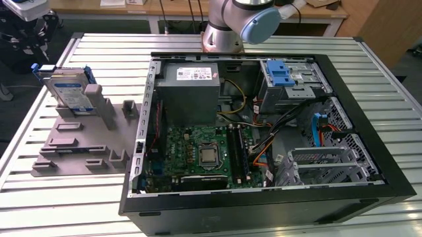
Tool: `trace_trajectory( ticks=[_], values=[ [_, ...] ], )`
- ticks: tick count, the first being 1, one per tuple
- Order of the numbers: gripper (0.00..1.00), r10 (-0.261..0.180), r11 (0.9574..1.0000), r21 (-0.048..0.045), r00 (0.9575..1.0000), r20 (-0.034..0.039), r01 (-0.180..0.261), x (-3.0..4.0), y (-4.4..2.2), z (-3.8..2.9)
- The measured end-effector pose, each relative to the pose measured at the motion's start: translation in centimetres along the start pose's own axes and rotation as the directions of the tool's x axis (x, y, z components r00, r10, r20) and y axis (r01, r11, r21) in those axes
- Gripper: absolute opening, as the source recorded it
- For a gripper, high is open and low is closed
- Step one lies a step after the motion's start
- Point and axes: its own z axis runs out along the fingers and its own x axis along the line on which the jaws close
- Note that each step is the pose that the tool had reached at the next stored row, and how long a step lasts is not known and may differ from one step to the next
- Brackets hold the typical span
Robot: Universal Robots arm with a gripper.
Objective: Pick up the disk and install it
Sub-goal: 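Pick up the disk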
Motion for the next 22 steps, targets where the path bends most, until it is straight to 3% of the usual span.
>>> trace_trajectory(
  ticks=[3, 6, 11, 14, 17, 22],
  values=[
    [0.11, -0.056, 0.9985, -0.0005, 0.9985, -0.0024, 0.056, 0.00, 0.00, 0.04],
    [0.11, -0.109, 0.9940, -0.0011, 0.9940, -0.0048, 0.109, 0.00, -0.01, 0.10],
    [0.11, -0.200, 0.9799, -0.0024, 0.9798, -0.0085, 0.200, 0.00, -0.01, 0.20],
    [0.11, -0.252, 0.9677, -0.0033, 0.9676, -0.0107, 0.252, 0.00, -0.02, 0.26],
    [0.11, -0.305, 0.9524, -0.0043, 0.9523, -0.0129, 0.305, 0.00, -0.02, 0.31],
    [0.11, -0.390, 0.9207, -0.0062, 0.9206, -0.0163, 0.390, 0.00, -0.02, 0.41]
  ],
)
